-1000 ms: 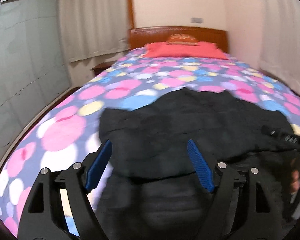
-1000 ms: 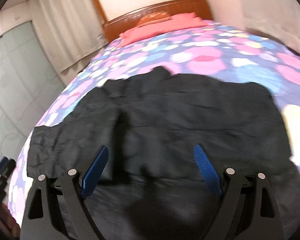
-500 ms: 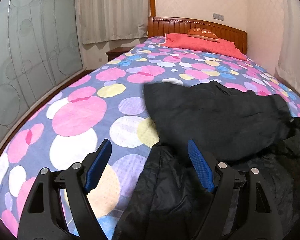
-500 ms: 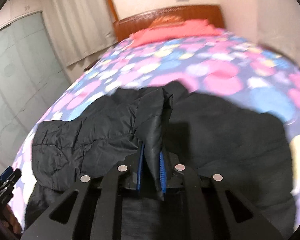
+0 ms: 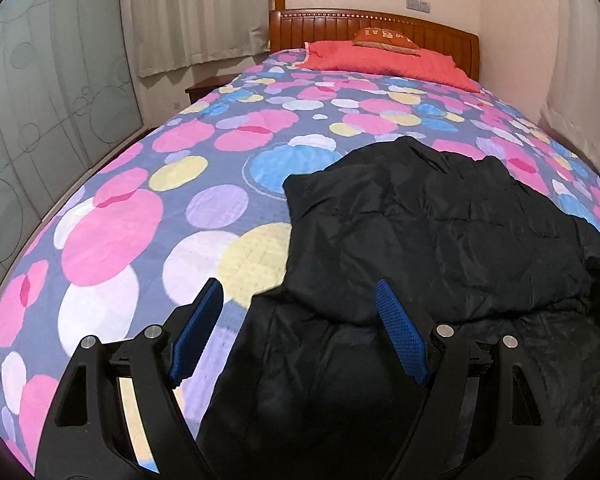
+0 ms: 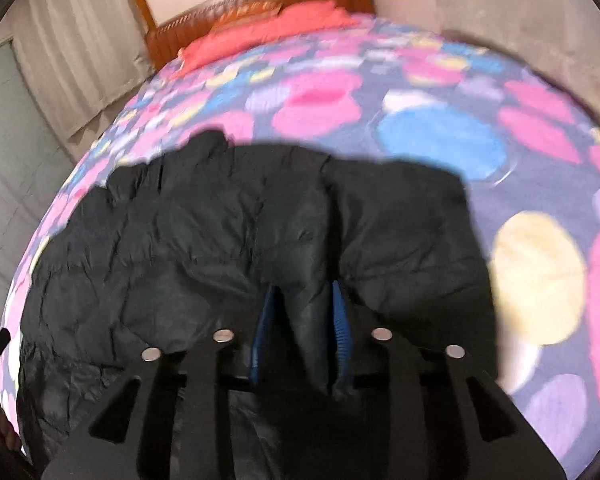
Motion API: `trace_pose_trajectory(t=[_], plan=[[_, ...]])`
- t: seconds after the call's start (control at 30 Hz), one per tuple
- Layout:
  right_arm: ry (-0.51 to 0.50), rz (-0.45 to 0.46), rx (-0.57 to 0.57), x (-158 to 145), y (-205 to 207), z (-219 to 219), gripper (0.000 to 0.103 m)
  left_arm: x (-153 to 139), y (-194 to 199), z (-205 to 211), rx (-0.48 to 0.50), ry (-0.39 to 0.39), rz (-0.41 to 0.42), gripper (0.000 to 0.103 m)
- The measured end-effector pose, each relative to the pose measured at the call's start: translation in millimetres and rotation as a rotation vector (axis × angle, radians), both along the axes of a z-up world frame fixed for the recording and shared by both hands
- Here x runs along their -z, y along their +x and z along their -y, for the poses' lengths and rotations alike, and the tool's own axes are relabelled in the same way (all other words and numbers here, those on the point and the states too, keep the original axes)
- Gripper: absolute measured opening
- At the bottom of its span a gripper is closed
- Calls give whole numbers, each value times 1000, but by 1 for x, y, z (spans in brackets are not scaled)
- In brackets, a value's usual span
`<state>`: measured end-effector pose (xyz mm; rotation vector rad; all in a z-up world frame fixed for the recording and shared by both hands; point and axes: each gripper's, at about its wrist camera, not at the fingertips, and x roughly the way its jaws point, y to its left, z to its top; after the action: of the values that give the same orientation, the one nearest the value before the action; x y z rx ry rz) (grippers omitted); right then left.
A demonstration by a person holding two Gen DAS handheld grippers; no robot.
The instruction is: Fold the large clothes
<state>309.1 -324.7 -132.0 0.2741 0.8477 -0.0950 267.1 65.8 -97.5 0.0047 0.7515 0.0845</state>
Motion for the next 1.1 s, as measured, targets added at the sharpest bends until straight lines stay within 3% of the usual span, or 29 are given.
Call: trace_pose_trajectory(t=[0.1, 0.2, 0.33, 0.5, 0.6, 0.7, 0.8, 0.87, 1.0, 1.07, 1.1], plan=[[-38, 84, 15, -23, -3, -8, 34, -4, 22, 7, 1, 5, 8, 78], [15, 74, -49, -24, 22, -22, 35, -2, 49, 16, -3, 19, 7, 78], [22, 50, -110, -9, 57, -47, 35, 13, 86, 26, -28, 30, -30, 78], [-64, -31, -147, 30, 78, -66, 35, 63, 120, 29, -18, 32, -189, 80], [-96, -36, -151, 29, 78, -69, 35, 63, 119, 28, -21, 30, -188, 79], [-124, -17, -128, 12, 70, -74, 35, 45, 107, 31, -56, 78, -160, 75], [-153, 73, -154, -10, 58, -93, 35, 17, 87, 42, -66, 87, -36, 75], [-157, 91, -197, -14, 61, -111, 35, 9, 84, 60, 4, 38, -5, 75], [-164, 29, -277, 8, 77, -145, 36, 31, 100, 99, 118, 5, -84, 76], [-196, -19, -282, 27, 84, -150, 36, 54, 111, 111, 119, 54, -169, 75], [-190, -12, -281, 26, 83, -150, 36, 59, 112, 113, 117, 77, -159, 75]])
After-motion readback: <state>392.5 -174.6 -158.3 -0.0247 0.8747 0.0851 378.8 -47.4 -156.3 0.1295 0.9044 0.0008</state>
